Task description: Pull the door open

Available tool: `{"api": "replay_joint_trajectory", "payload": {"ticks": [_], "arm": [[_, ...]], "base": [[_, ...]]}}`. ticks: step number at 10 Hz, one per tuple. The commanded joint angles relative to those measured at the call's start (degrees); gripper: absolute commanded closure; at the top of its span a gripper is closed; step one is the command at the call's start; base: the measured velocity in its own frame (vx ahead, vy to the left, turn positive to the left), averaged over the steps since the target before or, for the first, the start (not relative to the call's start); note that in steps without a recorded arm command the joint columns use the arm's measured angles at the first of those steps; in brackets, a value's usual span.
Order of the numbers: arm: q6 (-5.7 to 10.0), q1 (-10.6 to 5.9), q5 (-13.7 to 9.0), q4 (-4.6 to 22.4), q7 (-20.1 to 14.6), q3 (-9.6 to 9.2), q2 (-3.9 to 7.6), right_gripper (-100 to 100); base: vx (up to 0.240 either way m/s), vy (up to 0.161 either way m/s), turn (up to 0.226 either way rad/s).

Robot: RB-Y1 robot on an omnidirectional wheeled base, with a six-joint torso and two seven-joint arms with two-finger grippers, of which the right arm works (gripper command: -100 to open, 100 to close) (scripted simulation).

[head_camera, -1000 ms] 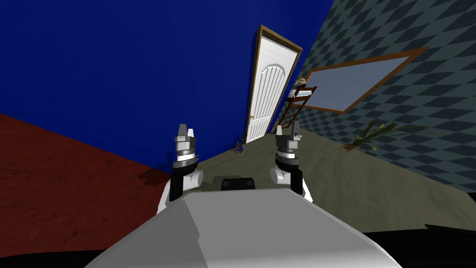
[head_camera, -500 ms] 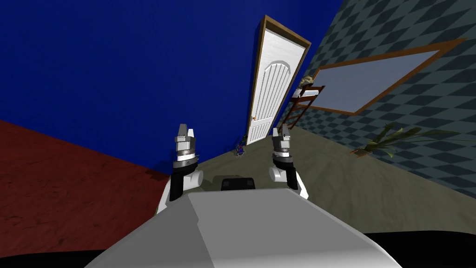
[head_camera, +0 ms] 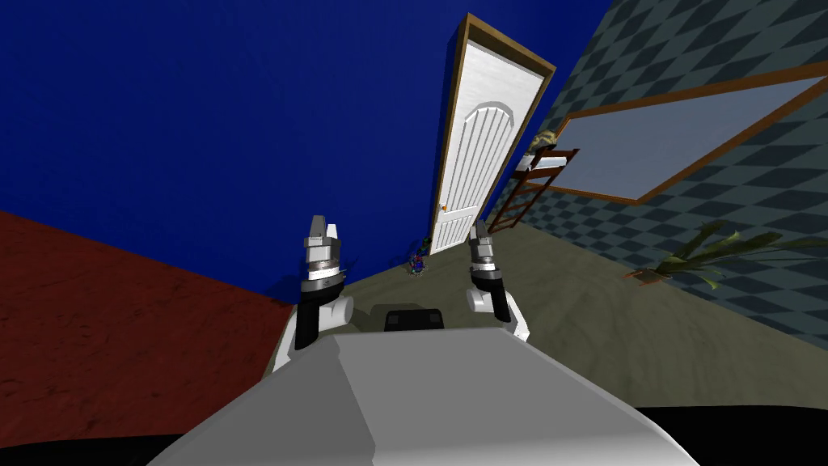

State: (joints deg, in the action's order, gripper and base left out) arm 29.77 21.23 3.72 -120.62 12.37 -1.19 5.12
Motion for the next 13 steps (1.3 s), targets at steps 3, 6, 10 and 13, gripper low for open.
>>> {"api": "replay_joint_trajectory", "payload": {"ticks": [3,6,10,13], "arm": [[-0.71,-1.97,2.7,4.8,3.7,0.80,0.99,-100],[-1.07,-3.19,4.5,7.9,6.0,1.23,1.53,-100],[-1.58,-4.89,6.9,12.2,9.2,1.84,2.24,-100],[-2.09,-6.64,9.4,16.6,12.5,2.46,2.94,-100]], "base": [[0.132,-0.079,0.073],[0.109,-0.082,0.063],[0.087,-0.080,0.063],[0.096,-0.089,0.077]]}}
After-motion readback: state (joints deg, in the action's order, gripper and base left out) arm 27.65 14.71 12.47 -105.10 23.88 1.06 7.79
